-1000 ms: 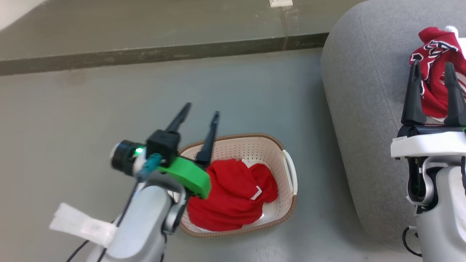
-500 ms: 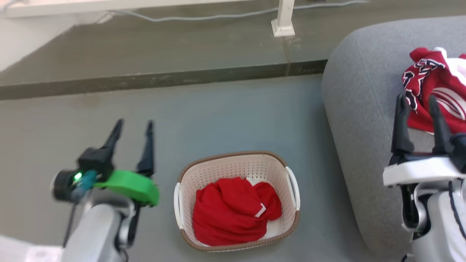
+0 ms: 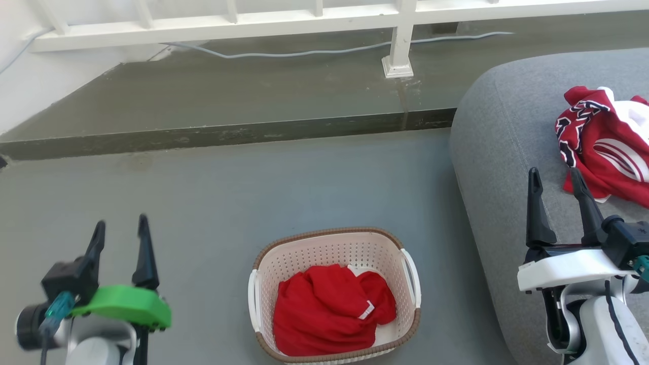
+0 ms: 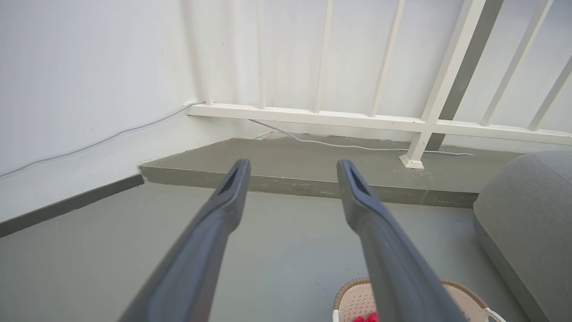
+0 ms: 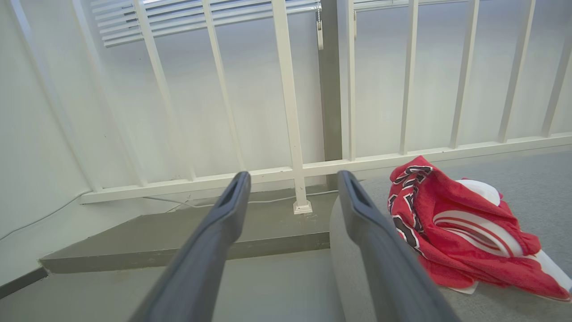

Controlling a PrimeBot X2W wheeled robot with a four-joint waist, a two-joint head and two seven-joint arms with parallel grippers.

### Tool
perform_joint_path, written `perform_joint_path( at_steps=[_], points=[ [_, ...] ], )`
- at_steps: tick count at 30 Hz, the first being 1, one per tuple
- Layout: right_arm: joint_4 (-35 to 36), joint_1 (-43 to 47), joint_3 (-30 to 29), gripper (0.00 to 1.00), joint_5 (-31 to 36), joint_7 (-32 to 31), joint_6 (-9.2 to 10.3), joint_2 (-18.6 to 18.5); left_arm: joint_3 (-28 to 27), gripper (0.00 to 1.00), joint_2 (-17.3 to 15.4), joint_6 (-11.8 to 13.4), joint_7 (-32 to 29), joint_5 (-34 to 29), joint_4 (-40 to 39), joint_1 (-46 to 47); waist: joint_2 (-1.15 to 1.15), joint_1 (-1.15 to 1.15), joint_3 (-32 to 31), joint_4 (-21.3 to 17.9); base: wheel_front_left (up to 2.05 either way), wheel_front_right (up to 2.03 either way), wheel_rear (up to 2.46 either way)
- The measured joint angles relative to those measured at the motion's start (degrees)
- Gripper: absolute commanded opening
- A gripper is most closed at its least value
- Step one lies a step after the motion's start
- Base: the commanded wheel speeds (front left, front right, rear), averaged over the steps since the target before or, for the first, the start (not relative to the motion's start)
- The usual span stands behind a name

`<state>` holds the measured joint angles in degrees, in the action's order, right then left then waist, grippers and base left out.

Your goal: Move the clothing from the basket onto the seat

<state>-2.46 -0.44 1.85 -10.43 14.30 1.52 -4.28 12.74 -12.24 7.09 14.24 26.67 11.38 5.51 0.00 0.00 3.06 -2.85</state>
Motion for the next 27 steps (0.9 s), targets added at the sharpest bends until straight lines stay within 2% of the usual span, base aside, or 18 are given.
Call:
perform_joint_path(
  at_steps=[9,27],
  points=[
    [0.48,2.01,0.36,1.0,-0.09,-0.45,0.08,0.46,-3.57,1.0,0.55,0.0,0.01,-0.75,-2.85,-4.44,0.0,0.0,-0.95,0.1,0.0,0.0,0.0],
    [1.63,2.64,1.88,1.0,-0.19,-1.82,0.09,0.66,-4.35,1.0,2.41,0.0,-0.08,-3.82,-8.88,-8.68,0.0,0.0,-1.04,-0.06,0.0,0.0,0.0]
  ],
)
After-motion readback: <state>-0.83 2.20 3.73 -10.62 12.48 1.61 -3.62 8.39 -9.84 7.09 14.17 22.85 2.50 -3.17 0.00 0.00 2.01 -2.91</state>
